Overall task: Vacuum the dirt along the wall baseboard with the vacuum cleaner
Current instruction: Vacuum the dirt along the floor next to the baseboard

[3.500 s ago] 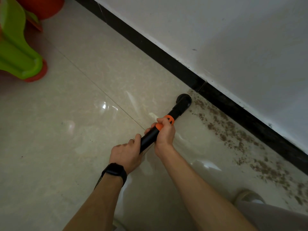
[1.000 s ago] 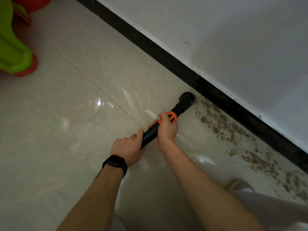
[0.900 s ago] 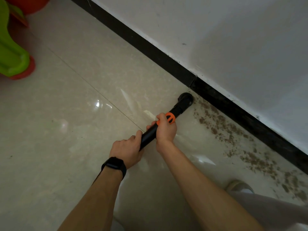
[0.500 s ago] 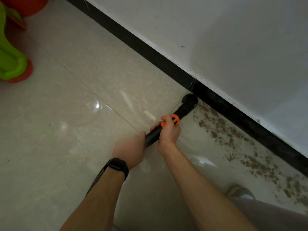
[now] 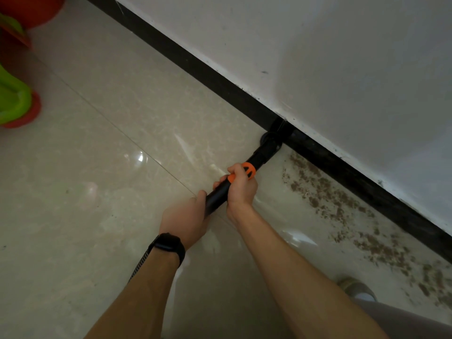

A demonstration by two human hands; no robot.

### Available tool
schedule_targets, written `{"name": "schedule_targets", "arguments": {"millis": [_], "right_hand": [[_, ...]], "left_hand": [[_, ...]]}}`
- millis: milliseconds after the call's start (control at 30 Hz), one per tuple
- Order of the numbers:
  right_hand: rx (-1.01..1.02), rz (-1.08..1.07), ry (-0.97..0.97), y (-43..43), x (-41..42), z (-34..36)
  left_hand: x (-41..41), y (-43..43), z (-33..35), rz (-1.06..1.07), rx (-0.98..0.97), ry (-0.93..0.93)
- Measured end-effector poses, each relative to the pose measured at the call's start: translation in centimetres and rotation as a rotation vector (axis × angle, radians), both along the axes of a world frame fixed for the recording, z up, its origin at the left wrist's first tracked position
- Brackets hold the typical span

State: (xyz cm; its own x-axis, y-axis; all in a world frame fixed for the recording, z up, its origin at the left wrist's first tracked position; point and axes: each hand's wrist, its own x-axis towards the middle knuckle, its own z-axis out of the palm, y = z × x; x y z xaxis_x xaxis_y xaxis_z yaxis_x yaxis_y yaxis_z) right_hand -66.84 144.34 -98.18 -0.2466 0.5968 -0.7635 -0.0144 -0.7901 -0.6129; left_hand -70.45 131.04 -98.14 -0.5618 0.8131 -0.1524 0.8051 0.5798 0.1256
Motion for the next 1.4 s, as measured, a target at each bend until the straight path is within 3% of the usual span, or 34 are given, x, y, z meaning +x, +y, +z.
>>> {"name": "schedule_targets", "arguments": {"millis": [300, 633, 733, 900, 1100, 1400], "right_hand": [[0.042, 0.227, -0.012, 0.7, -3.1, 0.9], [0.027, 0.091, -0.056, -0.1, 2.1, 0.5], [0.013, 0.081, -0.062, 0.1, 2.1, 0.7], [-0.010, 0.238, -0.005, -0.1, -0.8, 1.6], [-0.061, 0.379, -0.027, -1.9, -2.4, 2.6], [-0.220, 0.619, -0.101, -11.4, 3.4, 5.3]], "left_hand": [[-3.1, -0.5, -0.2, 0.164, -0.086, -0.194], [-1.3, -0.4, 0.6, -0.098, -0.169, -0.254], [-0.6, -0.4, 0.8, -0.081, -0.161, -0.276], [-2.0, -1.2, 1.6, 0.067, -0.160, -0.271], [-2.6, -3.0, 3.6, 0.542, -0.104, -0.746], [6.0, -10.3, 9.9, 0.980, -0.352, -0.912]]}}
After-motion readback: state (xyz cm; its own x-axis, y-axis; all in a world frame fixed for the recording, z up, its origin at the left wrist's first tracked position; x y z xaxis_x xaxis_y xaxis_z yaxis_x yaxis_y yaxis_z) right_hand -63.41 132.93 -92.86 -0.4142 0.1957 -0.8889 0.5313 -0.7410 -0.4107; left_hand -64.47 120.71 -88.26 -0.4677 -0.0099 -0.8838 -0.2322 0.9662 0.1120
